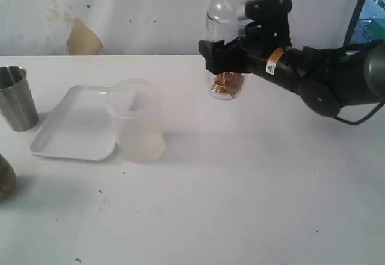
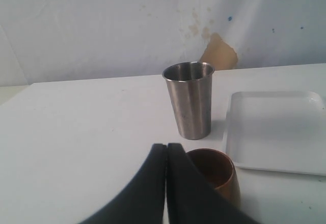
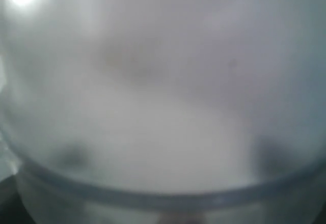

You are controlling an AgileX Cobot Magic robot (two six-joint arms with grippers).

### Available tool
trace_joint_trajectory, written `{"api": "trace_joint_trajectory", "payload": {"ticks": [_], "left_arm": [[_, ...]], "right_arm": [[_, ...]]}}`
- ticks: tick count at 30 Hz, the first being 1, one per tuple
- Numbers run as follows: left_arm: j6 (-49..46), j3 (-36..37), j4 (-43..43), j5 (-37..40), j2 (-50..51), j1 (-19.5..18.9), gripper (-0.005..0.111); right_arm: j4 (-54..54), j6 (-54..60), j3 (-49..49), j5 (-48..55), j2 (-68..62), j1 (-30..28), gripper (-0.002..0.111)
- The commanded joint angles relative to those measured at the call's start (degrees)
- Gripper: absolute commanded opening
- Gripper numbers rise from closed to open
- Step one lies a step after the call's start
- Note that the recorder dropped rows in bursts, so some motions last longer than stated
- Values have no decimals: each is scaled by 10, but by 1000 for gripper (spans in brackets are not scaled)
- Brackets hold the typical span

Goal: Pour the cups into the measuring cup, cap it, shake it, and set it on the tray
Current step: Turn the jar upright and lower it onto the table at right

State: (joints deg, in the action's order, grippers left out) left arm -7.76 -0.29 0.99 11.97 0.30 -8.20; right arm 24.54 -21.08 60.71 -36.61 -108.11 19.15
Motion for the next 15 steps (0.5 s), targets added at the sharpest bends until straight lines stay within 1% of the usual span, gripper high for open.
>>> {"api": "trace_joint_trajectory", "payload": {"ticks": [1, 5, 10, 12, 14, 15], "left_arm": [[0, 3, 5, -4, -3, 3, 1], [0, 3, 5, -4, -3, 3, 1], [0, 3, 5, -4, -3, 3, 1], [0, 3, 5, -4, -3, 3, 1], [0, 3, 5, -4, -3, 3, 1], [0, 3, 5, -4, -3, 3, 1]], "right_arm": [[-34, 20, -43, -102, -54, -52, 0], [-27, 9, -48, -120, -103, -82, 0], [1, 31, -48, -150, -112, -82, 0], [1, 33, -48, -133, -112, -82, 0], [16, 60, -48, -125, -112, -82, 0], [21, 63, -48, -125, -112, -82, 3]]}}
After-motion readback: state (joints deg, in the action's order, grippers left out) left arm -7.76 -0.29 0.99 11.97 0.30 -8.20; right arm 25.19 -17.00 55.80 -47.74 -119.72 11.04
